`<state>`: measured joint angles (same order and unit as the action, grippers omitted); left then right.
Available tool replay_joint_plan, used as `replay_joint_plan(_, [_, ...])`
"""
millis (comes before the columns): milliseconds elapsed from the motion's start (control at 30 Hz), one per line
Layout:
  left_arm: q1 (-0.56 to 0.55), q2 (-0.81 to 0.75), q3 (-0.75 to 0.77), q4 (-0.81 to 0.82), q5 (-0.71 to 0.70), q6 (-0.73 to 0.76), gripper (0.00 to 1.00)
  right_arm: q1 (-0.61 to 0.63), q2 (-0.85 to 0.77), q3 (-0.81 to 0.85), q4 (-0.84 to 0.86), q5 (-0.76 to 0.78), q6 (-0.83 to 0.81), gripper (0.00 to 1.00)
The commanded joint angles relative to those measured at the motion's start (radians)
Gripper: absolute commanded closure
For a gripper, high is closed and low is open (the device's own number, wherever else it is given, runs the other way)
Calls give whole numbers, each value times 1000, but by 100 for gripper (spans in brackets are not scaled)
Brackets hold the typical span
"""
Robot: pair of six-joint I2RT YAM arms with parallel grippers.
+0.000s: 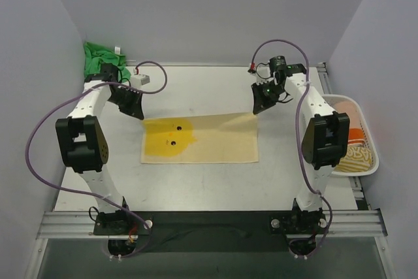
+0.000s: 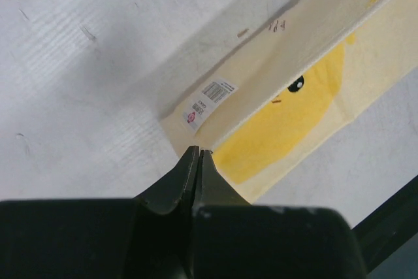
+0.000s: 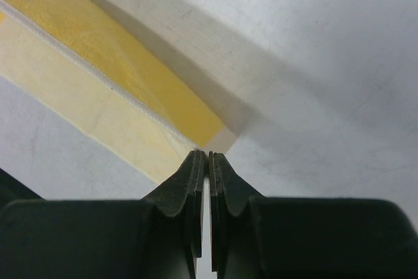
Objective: Roll the towels
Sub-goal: Fold the towel
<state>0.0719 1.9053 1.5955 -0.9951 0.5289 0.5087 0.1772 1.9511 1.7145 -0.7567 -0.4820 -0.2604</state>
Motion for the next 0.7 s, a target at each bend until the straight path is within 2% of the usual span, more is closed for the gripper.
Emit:
replay_joint_plan(0, [9,-83,-57,-76,22,108,100,4,-53,-85,-84,-49,-31,100])
replay_joint_plan(267, [25,-146,-176,-168,6,206,100,25,-144,-274,-119,-69,-63,100])
replay_joint_plan(467, [25,-103,-255,-108,5,143,100,62,-69,-329,-105,-52,-68,100])
replay_joint_plan(533, [23,-118,-255,-47,34,111,88,71,-52,-332,-99,-50,-60,100])
replay_joint_plan(567, [23,-124,-247,-31,49,103,72,80,-40,-331,-93,-49,-57,100])
replay_joint_plan(667, [16,-120,-182,1,71,65,53,85,-35,-326,-84,-44,-46,100])
